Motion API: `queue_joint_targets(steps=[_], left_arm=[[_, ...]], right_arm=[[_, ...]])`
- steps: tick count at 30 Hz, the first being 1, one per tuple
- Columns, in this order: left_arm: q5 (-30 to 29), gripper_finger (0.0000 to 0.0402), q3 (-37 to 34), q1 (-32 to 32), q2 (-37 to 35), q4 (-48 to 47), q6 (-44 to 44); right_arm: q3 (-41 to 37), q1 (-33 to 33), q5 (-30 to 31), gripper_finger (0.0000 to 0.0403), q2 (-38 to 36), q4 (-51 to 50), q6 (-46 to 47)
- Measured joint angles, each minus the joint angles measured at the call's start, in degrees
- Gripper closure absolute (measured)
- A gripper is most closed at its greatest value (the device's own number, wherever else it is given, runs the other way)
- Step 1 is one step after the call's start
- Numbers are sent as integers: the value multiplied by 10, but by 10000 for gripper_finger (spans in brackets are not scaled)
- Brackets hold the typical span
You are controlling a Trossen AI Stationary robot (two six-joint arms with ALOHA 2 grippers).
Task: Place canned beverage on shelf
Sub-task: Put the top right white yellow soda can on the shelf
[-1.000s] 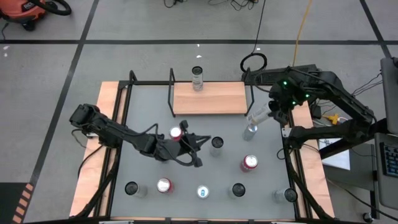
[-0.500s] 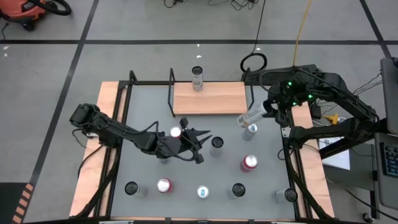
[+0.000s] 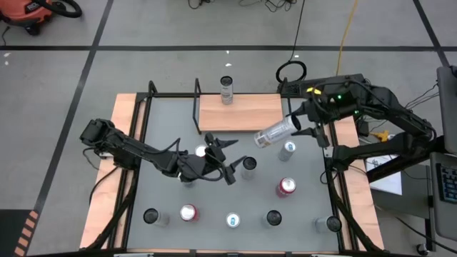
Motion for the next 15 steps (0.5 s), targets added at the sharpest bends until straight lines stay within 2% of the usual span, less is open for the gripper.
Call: queue_joint_targets(steps=[4, 7, 10, 15], left_arm=[[4, 74, 0, 4, 0, 16, 15], [28, 60, 0, 12, 0, 17, 18], [69, 56, 0, 21, 0, 17, 18], [75, 56, 0, 30, 0, 17, 27]], right_arm=[[0, 16, 0, 197, 10, 14, -45], [0, 26, 1, 197, 22, 24, -79], [0, 33, 1, 197, 35, 34, -113], [0, 41, 1, 197, 51, 50, -178]])
